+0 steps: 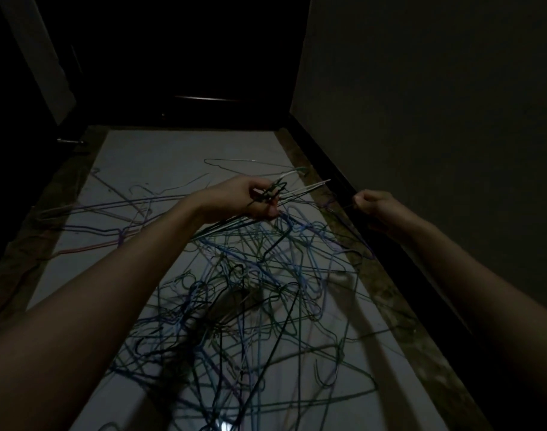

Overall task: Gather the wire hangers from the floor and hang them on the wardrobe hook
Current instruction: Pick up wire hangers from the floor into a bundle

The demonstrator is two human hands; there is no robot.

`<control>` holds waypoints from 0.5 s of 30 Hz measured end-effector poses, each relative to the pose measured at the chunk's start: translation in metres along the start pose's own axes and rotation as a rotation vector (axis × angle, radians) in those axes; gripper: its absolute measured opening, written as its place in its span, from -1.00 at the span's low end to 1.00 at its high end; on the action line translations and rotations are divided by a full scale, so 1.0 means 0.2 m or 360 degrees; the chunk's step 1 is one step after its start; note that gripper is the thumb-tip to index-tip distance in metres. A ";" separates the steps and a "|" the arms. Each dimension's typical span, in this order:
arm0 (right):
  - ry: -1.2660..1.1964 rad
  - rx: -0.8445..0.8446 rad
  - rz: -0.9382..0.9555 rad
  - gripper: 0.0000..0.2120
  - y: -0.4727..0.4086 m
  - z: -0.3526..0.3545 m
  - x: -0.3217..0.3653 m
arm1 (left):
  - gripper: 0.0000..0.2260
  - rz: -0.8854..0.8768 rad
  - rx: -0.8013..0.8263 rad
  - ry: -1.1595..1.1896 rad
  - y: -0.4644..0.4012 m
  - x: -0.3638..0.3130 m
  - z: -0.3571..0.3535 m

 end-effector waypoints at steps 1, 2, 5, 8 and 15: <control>-0.0028 0.0003 0.0016 -0.72 0.00 0.03 0.01 | -0.84 -0.0005 0.0001 0.0012 0.00 0.00 -0.01; -0.0057 -0.0011 0.0028 -0.71 0.01 0.06 0.02 | -0.84 -0.0010 0.0012 0.0029 -0.01 0.00 -0.02; -0.0086 -0.0105 0.0078 -0.70 0.03 0.14 0.05 | -0.86 -0.0035 0.0035 0.0084 -0.03 0.00 -0.07; -0.0193 -0.0150 0.0140 -0.73 0.07 0.20 0.09 | -0.92 -0.0018 -0.0067 0.0094 -0.08 -0.01 -0.11; -0.0314 -0.0233 0.0215 -0.75 0.12 0.27 0.23 | -0.95 0.0204 0.0007 0.0381 -0.09 -0.11 -0.18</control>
Point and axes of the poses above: each hand's wrist, its own y-axis away from the middle knuckle, its own z-axis out of the back of the hand, x = y × z, the point moved 3 cm from there along -y, towards the middle knuckle, and after that the axes turned 11 degrees about -x, right-handed, at the moved point
